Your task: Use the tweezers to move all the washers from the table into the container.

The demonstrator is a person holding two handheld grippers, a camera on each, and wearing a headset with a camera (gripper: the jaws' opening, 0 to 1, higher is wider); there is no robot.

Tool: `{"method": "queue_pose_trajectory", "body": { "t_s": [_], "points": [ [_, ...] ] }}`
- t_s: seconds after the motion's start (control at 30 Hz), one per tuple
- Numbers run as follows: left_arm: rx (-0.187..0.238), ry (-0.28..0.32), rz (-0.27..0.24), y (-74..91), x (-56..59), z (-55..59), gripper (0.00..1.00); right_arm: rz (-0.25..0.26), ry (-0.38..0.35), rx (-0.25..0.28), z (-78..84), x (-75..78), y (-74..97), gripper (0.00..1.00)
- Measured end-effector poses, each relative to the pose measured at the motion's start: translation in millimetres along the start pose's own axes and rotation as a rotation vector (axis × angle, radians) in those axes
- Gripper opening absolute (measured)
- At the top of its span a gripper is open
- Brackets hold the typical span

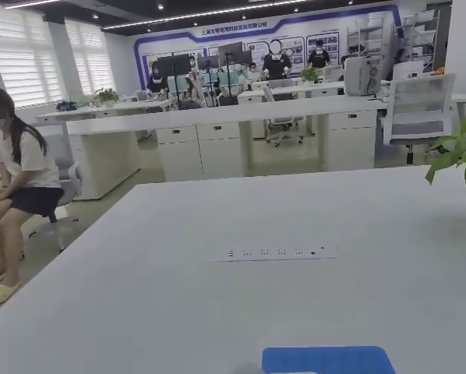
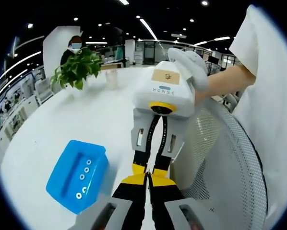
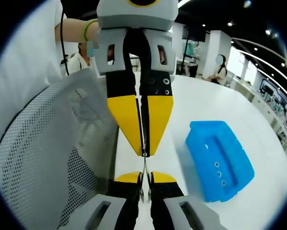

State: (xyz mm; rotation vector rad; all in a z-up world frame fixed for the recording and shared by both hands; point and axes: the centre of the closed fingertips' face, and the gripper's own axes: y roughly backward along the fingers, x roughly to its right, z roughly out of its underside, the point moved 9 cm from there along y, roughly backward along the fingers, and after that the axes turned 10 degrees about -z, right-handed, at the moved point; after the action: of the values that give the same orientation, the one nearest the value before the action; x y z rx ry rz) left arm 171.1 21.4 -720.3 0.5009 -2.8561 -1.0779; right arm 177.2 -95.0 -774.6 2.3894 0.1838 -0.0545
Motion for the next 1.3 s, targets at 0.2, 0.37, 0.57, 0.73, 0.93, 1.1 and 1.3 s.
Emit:
{"method": "queue_pose_trajectory", "body": {
  "t_s": [0.2,0.37,0.57,0.73,0.93,1.1,1.3],
  "points": [
    [-0.046,0.021,-0.015,2.2,-8.5,14.2,0.00,0.017,-0.109,0.095,1.5,-1.2,2.9,0.09],
    [-0.146,-0.023,-0.028,3.7,-13.3,36.6,0.00,0.113,-0.182,0.156,8.8,-11.1,24.9,0.16],
    [-0.203,-0.044,-0.005,-7.2,-15.5,57.1,0.00,0.399,-0.329,0.274,30.6,-18.9,82.9,0.24],
    [-0.242,-0.038,0.003,-18.4,-18.9,69.2,0.00,0.628,-0.345,0.357,34.1,-24.1,130.5,0.36],
    [-0.287,-0.049,0.004,-25.0,-18.8,80.1,0.00,0.855,-0.342,0.467,45.7,-35.9,158.0,0.61],
    [-0.310,-0.044,0.009,-27.5,-15.4,86.2,0.00,0.928,-0.433,0.784,49.5,-45.0,162.9,0.69],
    [-0.315,-0.053,0.009,-29.7,-11.9,86.2,0.00,0.970,-0.417,0.724,53.2,-45.2,161.6,0.67]
  ]
}}
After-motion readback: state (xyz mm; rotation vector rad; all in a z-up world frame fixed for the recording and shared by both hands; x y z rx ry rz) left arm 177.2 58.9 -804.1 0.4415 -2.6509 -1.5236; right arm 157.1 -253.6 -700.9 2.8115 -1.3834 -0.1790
